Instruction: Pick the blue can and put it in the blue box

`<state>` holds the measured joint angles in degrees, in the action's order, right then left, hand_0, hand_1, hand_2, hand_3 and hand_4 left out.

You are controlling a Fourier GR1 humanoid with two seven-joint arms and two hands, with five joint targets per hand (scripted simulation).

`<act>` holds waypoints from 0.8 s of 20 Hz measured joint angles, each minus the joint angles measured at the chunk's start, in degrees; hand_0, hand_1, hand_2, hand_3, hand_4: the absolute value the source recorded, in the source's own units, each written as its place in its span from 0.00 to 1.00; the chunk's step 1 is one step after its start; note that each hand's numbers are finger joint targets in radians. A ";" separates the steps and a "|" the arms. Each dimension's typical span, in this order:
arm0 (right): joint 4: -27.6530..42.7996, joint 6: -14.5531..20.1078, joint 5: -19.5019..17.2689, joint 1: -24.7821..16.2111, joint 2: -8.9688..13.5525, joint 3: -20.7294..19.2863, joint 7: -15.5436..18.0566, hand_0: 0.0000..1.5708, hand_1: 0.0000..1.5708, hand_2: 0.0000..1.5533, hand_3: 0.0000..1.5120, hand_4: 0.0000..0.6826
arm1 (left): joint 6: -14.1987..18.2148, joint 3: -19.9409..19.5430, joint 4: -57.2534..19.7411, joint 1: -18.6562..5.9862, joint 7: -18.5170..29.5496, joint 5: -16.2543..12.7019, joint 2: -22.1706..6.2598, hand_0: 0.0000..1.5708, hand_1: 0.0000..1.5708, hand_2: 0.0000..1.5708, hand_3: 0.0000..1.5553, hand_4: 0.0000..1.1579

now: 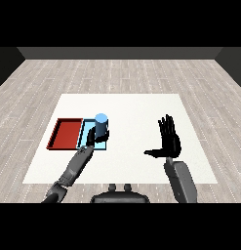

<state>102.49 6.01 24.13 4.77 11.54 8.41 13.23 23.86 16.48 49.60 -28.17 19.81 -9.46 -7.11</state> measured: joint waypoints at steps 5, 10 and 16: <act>0.84 -0.40 -0.08 -2.85 0.59 -1.64 0.45 0.00 0.00 0.00 0.00 0.00 | -1.32 -5.52 -8.44 -3.17 -2.51 -1.14 -4.45 1.00 1.00 1.00 0.97 0.94; -1.86 0.39 -1.13 -0.65 -0.26 -2.84 0.62 0.00 0.00 0.00 0.00 0.00 | -3.21 -9.10 -18.75 -7.65 -4.80 -0.86 -7.81 1.00 1.00 1.00 0.96 0.91; -4.96 0.55 -1.20 0.35 -1.21 -3.73 0.37 0.00 0.00 0.00 0.00 0.00 | -2.65 -10.05 -32.08 -14.41 -8.80 1.93 -8.98 0.99 0.99 0.94 0.89 0.84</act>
<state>97.54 6.56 22.93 5.12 10.33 4.68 13.60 21.21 6.43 17.51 -42.57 11.01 -7.53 -16.09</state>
